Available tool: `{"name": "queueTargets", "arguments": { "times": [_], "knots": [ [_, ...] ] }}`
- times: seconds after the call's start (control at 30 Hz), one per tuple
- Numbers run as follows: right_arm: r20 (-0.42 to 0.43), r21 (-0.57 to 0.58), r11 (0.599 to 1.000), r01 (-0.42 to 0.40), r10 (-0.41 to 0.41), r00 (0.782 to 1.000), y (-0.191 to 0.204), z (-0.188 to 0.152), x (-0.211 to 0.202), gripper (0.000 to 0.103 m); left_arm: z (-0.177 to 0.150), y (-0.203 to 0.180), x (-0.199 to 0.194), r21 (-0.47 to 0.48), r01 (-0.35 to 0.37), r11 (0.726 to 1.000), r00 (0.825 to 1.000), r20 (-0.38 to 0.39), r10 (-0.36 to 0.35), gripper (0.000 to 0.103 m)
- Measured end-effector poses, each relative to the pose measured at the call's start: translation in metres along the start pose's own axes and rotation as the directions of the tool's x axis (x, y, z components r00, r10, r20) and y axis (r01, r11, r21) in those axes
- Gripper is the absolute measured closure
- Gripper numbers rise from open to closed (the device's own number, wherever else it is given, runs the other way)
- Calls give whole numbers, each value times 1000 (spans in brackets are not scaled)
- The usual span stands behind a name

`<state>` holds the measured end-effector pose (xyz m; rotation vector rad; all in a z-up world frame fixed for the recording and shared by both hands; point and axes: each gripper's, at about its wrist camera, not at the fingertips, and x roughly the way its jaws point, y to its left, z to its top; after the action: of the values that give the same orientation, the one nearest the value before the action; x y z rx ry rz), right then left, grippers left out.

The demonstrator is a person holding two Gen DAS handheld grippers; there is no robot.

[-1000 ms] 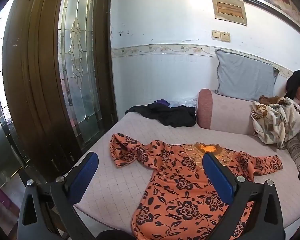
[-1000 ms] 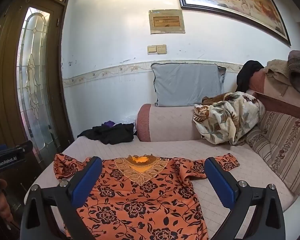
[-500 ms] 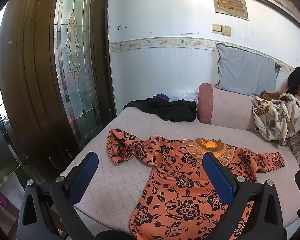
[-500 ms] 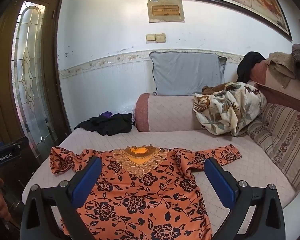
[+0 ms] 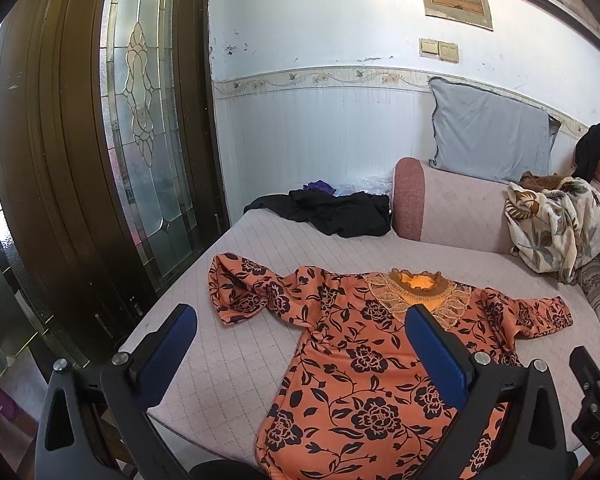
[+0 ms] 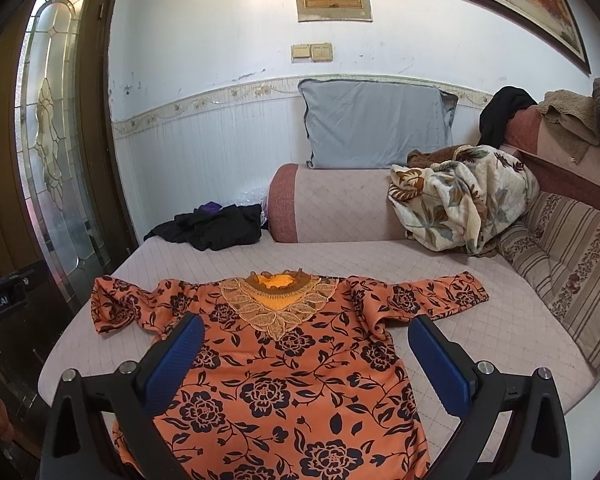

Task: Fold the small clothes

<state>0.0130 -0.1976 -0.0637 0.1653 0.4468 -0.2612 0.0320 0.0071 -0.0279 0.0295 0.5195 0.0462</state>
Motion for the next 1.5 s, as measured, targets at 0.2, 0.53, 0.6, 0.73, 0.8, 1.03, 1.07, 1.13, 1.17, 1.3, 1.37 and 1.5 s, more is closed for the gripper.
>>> {"name": "queueTargets", "arguments": {
  "times": [0.2, 0.53, 0.6, 0.73, 0.8, 1.03, 1.07, 1.13, 1.17, 1.3, 1.37, 1.5],
  "knots": [
    [-32, -4, 1000, 4, -5, 999, 3, -3, 11, 0, -1, -4, 3, 10, -1, 1000, 1000, -8, 1, 0],
    [-69, -19, 1000, -3, 2, 998, 14, -4, 34, 0, -4, -7, 17, 17, -9, 1000, 999, -37, 9, 0],
    [-74, -22, 1000, -6, 4, 997, 17, -4, 36, 0, -4, -7, 18, 16, -11, 1000, 999, -36, 11, 0],
    [-78, -26, 1000, -7, 5, 997, 19, -5, 39, 0, -5, -8, 18, 17, -14, 1000, 999, -32, 14, 0],
    [-81, -22, 1000, -8, 6, 997, 18, -5, 40, 0, -6, -8, 18, 19, -14, 1000, 999, -32, 14, 0],
    [-86, -10, 1000, -4, 3, 996, 15, -5, 40, 0, -6, -10, 16, 27, -10, 1000, 999, -36, 11, 0],
    [-86, -11, 1000, -4, 3, 996, 15, -5, 40, 0, -6, -10, 16, 27, -9, 1000, 999, -36, 10, 0],
    [-86, -11, 1000, -5, 4, 996, 15, -5, 40, 0, -6, -10, 17, 29, -10, 1000, 999, -35, 11, 0],
    [-86, -10, 1000, -4, 3, 996, 15, -5, 40, 0, -6, -11, 17, 31, -11, 999, 999, -35, 12, 0],
    [-91, -12, 1000, -4, 3, 996, 16, -6, 41, 0, -7, -12, 17, 31, -11, 999, 999, -37, 12, 0],
    [-93, -11, 1000, -4, 3, 996, 17, -6, 42, 0, -7, -13, 19, 33, -12, 999, 999, -39, 13, 0],
    [-102, -7, 1000, -7, 7, 995, 16, -6, 47, 0, -7, -14, 24, 35, -13, 999, 999, -47, 15, 0]
  ]
}}
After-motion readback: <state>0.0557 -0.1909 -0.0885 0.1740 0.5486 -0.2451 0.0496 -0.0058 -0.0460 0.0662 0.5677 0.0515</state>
